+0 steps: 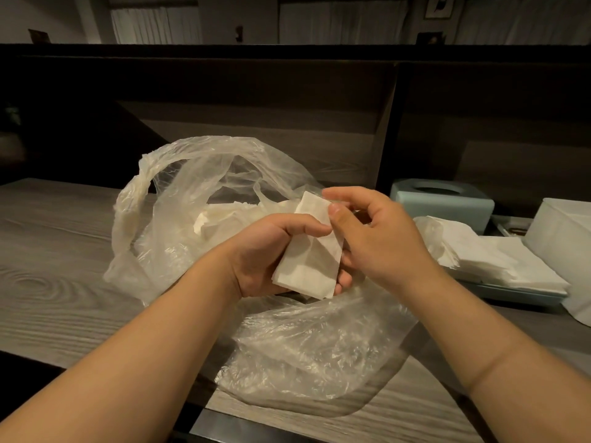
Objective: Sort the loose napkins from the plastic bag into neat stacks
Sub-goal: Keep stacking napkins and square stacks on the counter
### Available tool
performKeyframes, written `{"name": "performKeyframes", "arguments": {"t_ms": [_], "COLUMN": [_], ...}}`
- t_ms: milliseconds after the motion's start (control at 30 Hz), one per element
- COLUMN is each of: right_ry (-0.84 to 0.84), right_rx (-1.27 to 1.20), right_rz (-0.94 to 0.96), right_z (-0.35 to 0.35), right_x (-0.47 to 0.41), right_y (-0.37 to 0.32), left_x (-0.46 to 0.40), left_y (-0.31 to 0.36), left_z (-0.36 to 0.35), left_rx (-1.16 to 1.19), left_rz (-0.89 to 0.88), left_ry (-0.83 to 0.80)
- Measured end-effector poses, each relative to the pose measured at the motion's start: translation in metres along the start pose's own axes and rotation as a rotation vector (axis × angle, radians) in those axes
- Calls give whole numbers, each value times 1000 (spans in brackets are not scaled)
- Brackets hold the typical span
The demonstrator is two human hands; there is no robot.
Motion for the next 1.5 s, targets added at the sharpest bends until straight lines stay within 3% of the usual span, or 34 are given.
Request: {"name": "performKeyframes", "arguments": {"t_ms": [167, 367, 500, 833, 1133, 1300, 1500], "right_ry": [-9, 157, 21, -467, -335, -166, -62], "right_rx": [43, -67, 35, 645, 637, 490, -217], "right_rz": [10, -4, -15, 18, 63, 96, -14], "right_z": [-2, 13, 3, -14, -13, -5, 9], "right_x": [-1, -1, 0, 6, 1, -4, -2], "right_y": [-3, -3, 0, 6, 10, 13, 2], "left_x": [1, 5, 5, 6, 6, 6, 7], "left_y": [1, 20, 22, 20, 18, 17, 16], "left_z": [4, 25, 37, 43, 42, 43, 42], "left_rx": [59, 444, 580, 649, 623, 633, 612], "left_rz": [29, -152, -211, -226, -226, -220, -190], "left_ry": [42, 190, 265, 336, 376, 395, 412]}}
Point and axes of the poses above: each hand's wrist, its own x-axis away from the middle knuckle, its own z-axis out of the back of the hand, y = z × x, the point moved 7 cm from there along -x, towards the middle knuckle, and after that the axes turned 1 degree about -x, right-handed, at the moved point
